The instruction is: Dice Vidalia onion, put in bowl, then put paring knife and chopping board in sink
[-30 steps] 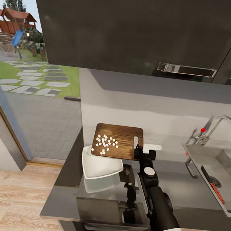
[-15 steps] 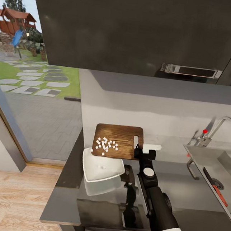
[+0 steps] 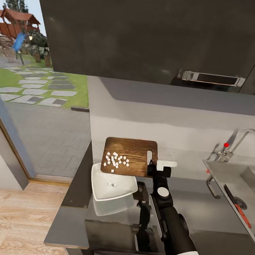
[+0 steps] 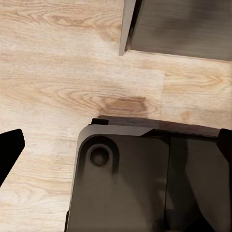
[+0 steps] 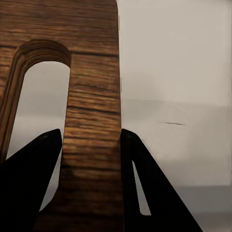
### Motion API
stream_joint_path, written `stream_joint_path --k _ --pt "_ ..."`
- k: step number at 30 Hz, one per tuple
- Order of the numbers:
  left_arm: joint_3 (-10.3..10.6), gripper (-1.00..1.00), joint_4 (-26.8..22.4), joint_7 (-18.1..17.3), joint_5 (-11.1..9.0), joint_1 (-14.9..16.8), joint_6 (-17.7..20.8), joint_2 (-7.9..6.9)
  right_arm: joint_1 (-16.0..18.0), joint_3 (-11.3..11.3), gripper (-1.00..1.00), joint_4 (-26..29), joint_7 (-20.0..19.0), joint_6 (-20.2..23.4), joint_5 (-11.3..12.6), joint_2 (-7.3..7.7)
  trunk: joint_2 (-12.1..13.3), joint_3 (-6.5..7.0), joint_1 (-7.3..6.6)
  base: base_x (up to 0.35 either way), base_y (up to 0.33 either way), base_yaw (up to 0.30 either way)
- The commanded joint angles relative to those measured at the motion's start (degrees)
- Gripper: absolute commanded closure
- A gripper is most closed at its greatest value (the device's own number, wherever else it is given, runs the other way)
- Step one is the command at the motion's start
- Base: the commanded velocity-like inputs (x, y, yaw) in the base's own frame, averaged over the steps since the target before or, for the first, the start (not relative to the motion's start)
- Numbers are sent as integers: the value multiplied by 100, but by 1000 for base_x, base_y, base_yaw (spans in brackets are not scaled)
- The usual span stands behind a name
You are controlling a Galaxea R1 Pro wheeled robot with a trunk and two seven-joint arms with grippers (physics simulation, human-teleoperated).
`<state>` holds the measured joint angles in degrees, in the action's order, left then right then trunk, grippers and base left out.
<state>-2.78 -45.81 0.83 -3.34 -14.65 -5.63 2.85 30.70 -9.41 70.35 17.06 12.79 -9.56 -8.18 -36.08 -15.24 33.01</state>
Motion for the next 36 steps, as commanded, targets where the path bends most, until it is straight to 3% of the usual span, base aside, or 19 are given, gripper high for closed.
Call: stream_joint_path --k 1,12,23,36 --pt "-6 -100 -7 4 -35 -2 -8 4 6 -10 100 -20 25 12 -78 0 -8 -7 2 0 0 0" --pt "-7 -100 -7 4 -35 -2 -8 5 7 -8 100 -86 25 -105 -81 5 -8 -7 2 0 0 0" --pt "-6 -100 -2 4 -35 -2 -8 4 7 -9 100 -333 24 -579 -81 109 -8 -7 2 0 0 0" --pt "-7 -100 -3 4 -35 -2 -8 3 7 -8 100 -603 25 -1018 -81 115 -8 -7 2 0 0 0"
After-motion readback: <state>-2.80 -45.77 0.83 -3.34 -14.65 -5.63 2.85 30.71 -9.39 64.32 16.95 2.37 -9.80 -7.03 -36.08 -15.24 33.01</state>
